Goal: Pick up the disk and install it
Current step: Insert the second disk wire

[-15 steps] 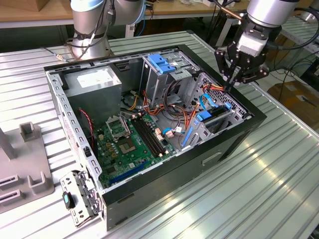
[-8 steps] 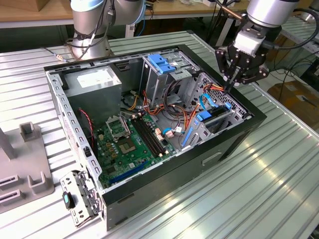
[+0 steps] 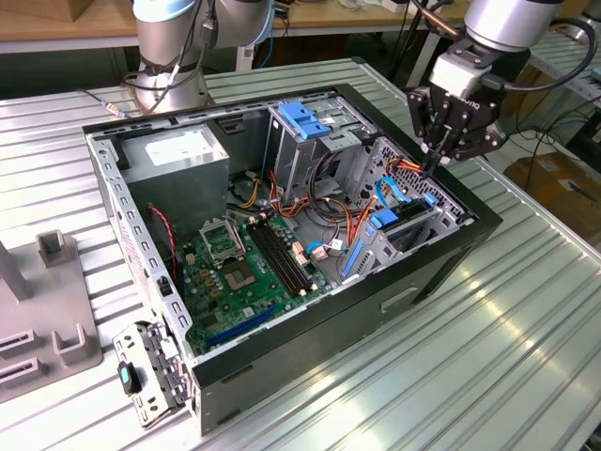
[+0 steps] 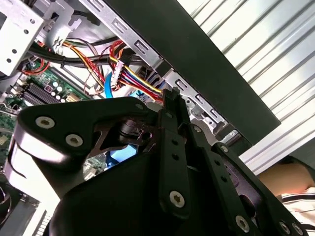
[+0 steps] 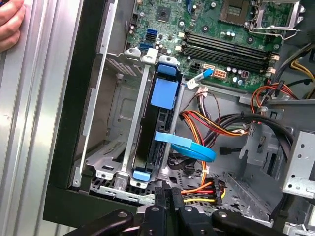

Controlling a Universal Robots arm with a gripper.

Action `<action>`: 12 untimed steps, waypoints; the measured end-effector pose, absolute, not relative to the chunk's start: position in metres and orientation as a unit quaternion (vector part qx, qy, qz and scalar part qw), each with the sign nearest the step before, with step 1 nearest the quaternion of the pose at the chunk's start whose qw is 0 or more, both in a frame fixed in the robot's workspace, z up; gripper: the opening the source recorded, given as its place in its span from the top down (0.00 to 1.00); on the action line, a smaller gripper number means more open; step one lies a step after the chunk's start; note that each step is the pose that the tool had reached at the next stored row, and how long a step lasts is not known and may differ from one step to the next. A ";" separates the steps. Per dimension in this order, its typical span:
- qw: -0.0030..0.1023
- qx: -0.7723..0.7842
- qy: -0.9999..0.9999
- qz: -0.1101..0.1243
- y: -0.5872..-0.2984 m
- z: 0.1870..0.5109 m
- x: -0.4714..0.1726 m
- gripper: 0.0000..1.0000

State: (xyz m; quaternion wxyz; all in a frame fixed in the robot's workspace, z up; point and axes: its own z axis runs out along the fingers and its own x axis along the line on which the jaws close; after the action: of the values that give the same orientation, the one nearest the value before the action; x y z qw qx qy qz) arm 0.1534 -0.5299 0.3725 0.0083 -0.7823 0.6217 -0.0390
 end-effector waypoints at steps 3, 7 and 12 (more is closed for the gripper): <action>0.008 -0.777 0.628 -0.039 -0.530 0.373 0.153 0.84; 0.008 -0.777 0.629 -0.039 -0.530 0.373 0.153 0.84; 0.008 -0.775 0.630 -0.039 -0.530 0.372 0.153 0.84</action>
State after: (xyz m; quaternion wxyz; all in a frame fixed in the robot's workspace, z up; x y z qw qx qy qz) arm 0.1534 -0.5299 0.3725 0.0078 -0.7753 0.6304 -0.0391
